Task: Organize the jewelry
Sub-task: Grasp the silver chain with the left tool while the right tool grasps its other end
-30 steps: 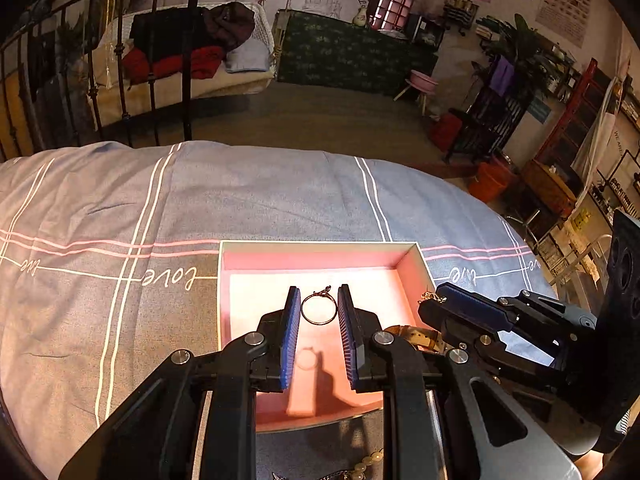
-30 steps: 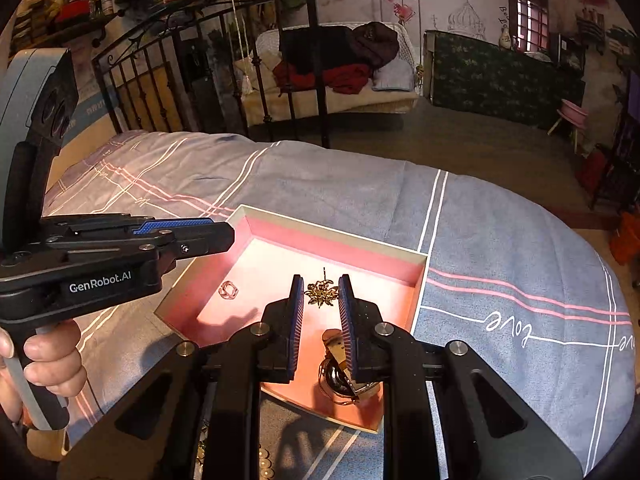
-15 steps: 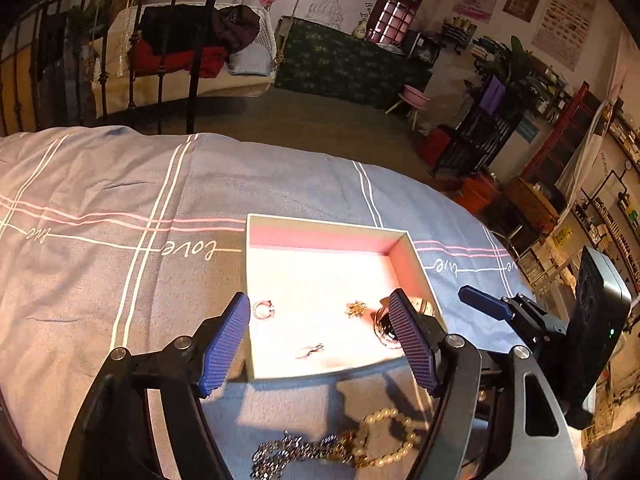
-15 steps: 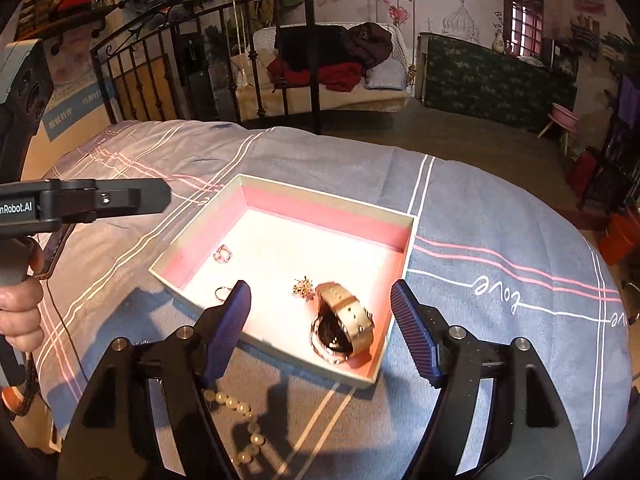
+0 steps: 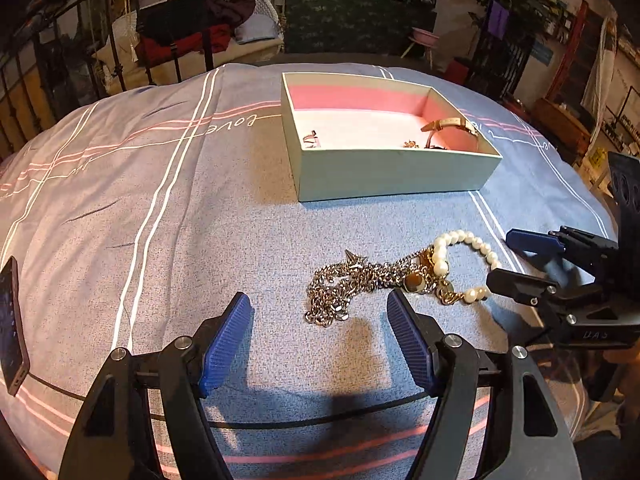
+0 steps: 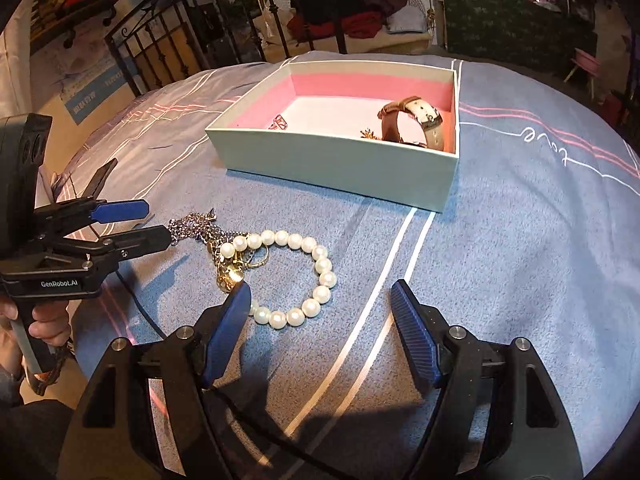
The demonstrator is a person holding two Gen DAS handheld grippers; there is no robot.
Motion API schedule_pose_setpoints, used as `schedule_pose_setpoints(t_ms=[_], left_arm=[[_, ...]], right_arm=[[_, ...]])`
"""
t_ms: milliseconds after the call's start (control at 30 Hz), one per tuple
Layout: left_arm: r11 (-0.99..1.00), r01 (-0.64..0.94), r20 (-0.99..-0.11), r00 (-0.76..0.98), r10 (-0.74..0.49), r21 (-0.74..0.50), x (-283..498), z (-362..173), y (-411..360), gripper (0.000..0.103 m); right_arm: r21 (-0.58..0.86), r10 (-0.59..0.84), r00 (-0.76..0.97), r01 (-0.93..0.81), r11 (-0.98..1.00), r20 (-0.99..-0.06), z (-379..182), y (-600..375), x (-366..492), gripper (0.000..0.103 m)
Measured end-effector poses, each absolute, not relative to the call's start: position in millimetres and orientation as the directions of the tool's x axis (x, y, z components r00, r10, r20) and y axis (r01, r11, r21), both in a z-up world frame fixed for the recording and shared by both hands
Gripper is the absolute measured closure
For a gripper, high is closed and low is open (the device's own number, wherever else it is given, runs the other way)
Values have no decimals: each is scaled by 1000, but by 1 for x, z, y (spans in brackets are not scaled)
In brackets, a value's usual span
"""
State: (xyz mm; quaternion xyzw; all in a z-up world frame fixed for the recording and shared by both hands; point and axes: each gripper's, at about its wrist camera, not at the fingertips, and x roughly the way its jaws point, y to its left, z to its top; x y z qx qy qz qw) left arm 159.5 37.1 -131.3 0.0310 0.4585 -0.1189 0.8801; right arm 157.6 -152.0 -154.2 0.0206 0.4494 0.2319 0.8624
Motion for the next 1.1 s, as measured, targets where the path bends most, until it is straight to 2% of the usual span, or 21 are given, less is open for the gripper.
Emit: schedule_pose_setpoints(t_ms=[267,367,400,433,533,667,833,1000,1100], left_arm=[[941,329,-826,550,-127,74,167,-147,19,45],[938,343,-828,539,-156,46,167,-147,21,64],[938,344,-828,539,-157,47,167,-146,22,67],[938,344,-827,541,-154,50,166,-146,22,76],[943,329,-826,542,-156,38,165,-144,26,88],[955,297,-812,555,-181,-10,164,-136,31,95],[959,273,-752,616,-233,-73,163,-105,40,95],[963,268,-727,654,-210,-37,167,-89,35,95],[960,270,-715,657,-239,-74,166,-82,38,95]], right_arm=[[260,428,485,-376,889,-763,-157,-150,156,30],[260,429,482,-378,889,-764,-157,-151,155,29],[260,429,482,-379,888,-764,-156,-151,156,28],[260,430,481,-380,888,-764,-157,-151,155,27],[256,428,481,-384,887,-765,-157,-151,155,27],[242,424,478,-397,885,-769,-157,-147,154,27],[240,432,473,-414,878,-767,-156,-142,154,27],[242,452,470,-440,864,-758,-151,-134,156,27],[243,465,471,-458,855,-749,-146,-128,154,27]])
